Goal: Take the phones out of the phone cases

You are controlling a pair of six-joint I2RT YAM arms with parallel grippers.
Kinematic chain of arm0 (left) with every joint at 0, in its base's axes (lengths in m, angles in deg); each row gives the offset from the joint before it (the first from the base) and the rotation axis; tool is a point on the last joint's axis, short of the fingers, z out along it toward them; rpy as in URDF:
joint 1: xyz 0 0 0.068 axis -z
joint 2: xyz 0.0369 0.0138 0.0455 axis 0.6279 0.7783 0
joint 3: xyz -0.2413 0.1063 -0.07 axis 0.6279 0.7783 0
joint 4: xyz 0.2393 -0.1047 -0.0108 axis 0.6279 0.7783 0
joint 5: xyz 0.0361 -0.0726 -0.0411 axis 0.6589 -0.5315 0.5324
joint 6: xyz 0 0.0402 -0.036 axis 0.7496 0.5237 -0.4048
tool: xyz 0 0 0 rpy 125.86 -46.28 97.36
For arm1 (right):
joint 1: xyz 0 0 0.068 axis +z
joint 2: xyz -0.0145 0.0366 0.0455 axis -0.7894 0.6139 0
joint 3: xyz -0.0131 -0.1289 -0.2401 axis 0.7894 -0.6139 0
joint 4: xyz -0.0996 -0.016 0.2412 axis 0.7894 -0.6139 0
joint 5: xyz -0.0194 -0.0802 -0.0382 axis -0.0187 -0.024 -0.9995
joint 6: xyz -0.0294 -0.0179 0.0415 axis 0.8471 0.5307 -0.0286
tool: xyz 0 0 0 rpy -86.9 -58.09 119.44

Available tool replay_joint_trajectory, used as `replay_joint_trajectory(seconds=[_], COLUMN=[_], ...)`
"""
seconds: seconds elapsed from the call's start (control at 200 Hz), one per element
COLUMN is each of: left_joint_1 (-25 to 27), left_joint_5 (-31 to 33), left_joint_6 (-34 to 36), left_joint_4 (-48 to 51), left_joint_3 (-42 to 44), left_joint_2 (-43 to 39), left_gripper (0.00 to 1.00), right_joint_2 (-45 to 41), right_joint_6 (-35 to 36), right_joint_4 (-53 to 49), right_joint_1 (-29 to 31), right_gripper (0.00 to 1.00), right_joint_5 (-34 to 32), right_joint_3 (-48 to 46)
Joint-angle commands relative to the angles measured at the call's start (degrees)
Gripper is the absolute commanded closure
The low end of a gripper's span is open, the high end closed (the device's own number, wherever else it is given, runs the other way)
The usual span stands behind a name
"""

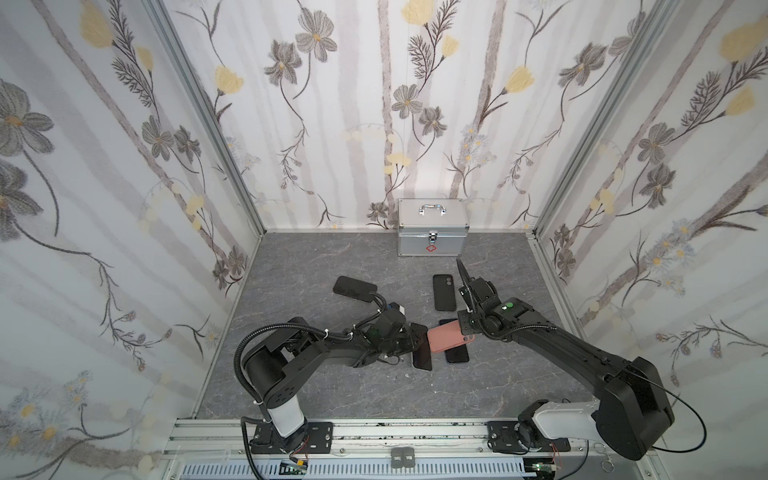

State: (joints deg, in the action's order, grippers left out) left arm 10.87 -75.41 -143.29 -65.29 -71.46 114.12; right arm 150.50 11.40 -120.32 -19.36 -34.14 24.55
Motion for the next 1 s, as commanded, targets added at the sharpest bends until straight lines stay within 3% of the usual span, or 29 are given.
replay_joint_trajectory(seconds=[0.0, 0.365, 0.994], left_joint_1=[-0.12, -0.27, 0.04], left_joint_5=[-0.31, -0.62, -1.14], left_joint_6=[0.12, -0.15, -0.74], left_joint_4=[-1.26, -1.19, -1.33], left_joint_3=[0.05, 1.36, 1.27], left_joint_2=[0.43, 0.18, 0.67], left_gripper=[0.62, 0.43, 0.41], right_joint_2=[0.26, 1.05, 1.36], right_joint_6=[-0.42, 0.01, -0.38], right_joint_4=[2.40, 2.22, 2.87], right_joint_1=[0.13, 0.16, 0.17], right_gripper=[1.00, 1.00, 1.00], right_joint_5=[-0.71, -2.53, -4.36], right_joint_3=[-0.09, 0.62, 0.79])
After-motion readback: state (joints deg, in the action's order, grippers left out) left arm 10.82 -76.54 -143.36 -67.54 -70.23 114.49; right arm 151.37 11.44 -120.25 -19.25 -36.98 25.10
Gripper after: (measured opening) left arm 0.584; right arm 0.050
